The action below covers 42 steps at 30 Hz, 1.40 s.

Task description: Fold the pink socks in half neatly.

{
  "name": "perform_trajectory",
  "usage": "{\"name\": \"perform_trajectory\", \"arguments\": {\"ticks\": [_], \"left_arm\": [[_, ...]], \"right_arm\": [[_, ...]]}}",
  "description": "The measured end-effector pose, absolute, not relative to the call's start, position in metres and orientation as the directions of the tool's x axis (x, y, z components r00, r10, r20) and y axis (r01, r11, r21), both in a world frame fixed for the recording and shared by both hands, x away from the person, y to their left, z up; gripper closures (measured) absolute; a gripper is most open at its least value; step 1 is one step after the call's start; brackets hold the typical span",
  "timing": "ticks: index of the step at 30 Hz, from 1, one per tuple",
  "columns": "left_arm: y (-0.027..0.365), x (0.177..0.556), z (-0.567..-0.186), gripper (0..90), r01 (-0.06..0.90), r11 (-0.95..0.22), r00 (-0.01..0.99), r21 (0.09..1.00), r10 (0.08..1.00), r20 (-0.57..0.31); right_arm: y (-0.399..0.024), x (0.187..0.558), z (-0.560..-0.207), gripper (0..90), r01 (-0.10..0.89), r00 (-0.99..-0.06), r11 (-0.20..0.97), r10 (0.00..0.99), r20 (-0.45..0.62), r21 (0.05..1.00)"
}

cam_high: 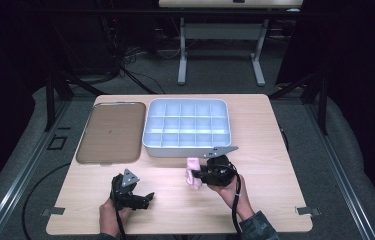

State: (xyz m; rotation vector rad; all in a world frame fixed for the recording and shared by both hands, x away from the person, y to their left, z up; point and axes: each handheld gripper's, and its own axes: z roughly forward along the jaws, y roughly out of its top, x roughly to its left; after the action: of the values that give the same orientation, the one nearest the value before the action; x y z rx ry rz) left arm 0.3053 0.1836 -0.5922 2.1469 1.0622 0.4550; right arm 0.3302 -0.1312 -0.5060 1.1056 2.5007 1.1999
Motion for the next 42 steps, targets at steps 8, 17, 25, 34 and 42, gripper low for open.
{"name": "perform_trajectory", "arguments": {"ticks": [8,17,25,34,42], "left_arm": [[0.184,0.306,-0.592,0.0,0.555,-0.428,0.604,0.713,0.797,0.008],[0.183,0.306,-0.592,0.0,0.556,-0.428,0.604,0.713,0.797,0.008],[0.183,0.306,-0.592,0.0,0.556,-0.429,0.604,0.712,0.797,0.009],[0.183,0.306,-0.592,0.0,0.556,-0.428,0.605,0.713,0.796,0.006],[0.183,0.306,-0.592,0.0,0.556,-0.428,0.605,0.713,0.796,0.006]], "right_arm": [[-0.144,0.334,-0.496,72.7,0.539,-0.700,0.407,0.704,0.124,0.737],[-0.162,0.338,-0.478,72.7,0.530,-0.668,0.391,0.739,0.087,0.753],[-0.172,0.340,-0.463,72.7,0.513,-0.652,0.385,0.756,0.057,0.768],[-0.177,0.354,-0.447,72.7,0.490,-0.637,0.402,0.771,0.003,0.773],[-0.182,0.367,-0.435,72.7,0.479,-0.610,0.381,0.793,-0.013,0.791]]}}
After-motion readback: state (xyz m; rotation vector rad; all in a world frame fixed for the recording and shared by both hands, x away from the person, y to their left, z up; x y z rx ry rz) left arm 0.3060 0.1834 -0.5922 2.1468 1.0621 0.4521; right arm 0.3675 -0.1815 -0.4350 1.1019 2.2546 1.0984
